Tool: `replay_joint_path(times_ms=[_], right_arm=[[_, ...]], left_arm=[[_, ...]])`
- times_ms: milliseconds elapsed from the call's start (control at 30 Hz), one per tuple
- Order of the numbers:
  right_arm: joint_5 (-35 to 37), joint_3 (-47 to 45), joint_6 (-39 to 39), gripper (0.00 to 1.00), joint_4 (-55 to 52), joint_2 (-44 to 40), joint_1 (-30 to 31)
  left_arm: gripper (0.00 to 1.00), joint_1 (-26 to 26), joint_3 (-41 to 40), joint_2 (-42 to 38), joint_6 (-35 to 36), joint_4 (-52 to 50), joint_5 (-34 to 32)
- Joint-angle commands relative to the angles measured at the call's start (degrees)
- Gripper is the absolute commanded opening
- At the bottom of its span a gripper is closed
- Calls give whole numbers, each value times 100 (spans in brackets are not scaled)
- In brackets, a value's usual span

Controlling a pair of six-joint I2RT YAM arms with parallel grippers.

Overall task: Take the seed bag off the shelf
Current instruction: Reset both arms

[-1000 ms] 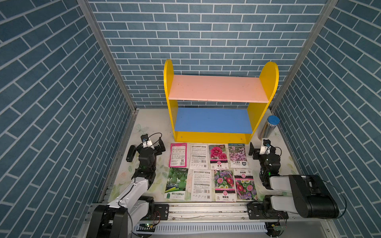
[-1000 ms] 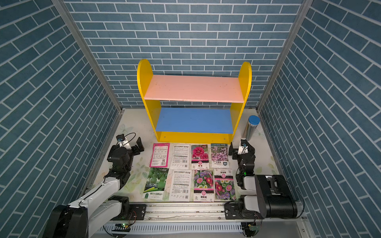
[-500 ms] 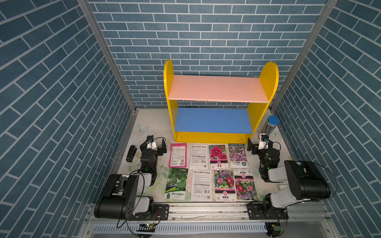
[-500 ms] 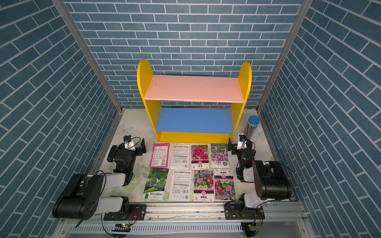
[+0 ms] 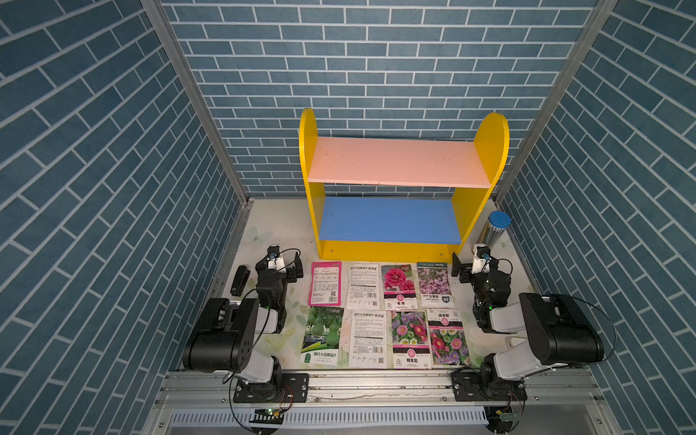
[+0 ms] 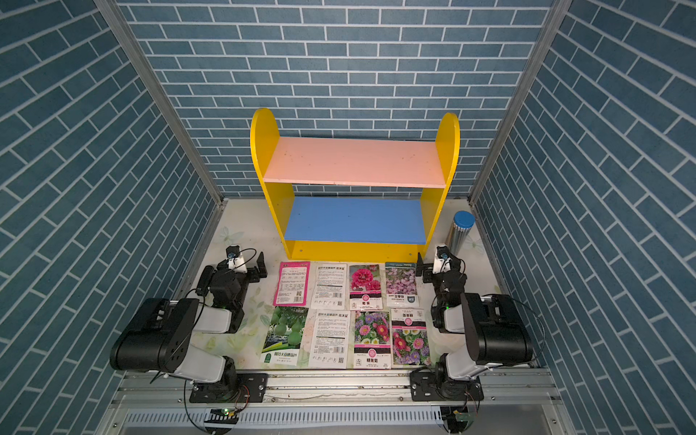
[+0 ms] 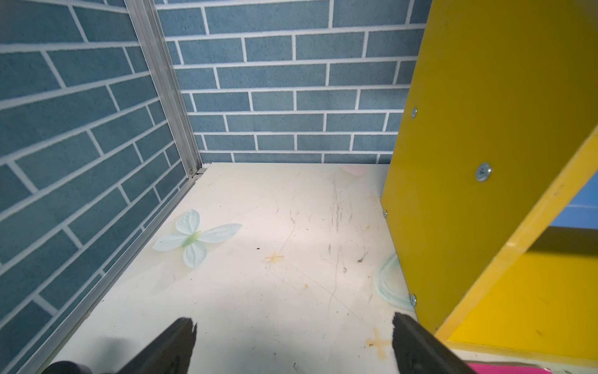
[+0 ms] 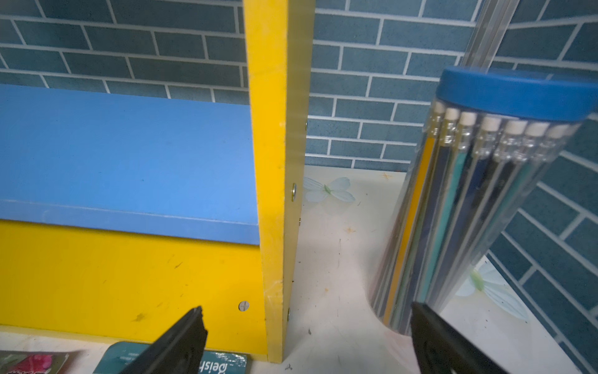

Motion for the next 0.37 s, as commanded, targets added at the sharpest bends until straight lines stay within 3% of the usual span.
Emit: replay_joint_path(times_ms=[0,333], right_arm=[[44,56,-96,100,-50,30,-12],[53,50,-96,100,-47,30,-13]], left_arm=[[100,40,62,7,-28,125,61],[100,40,63,8,-24,126,61]])
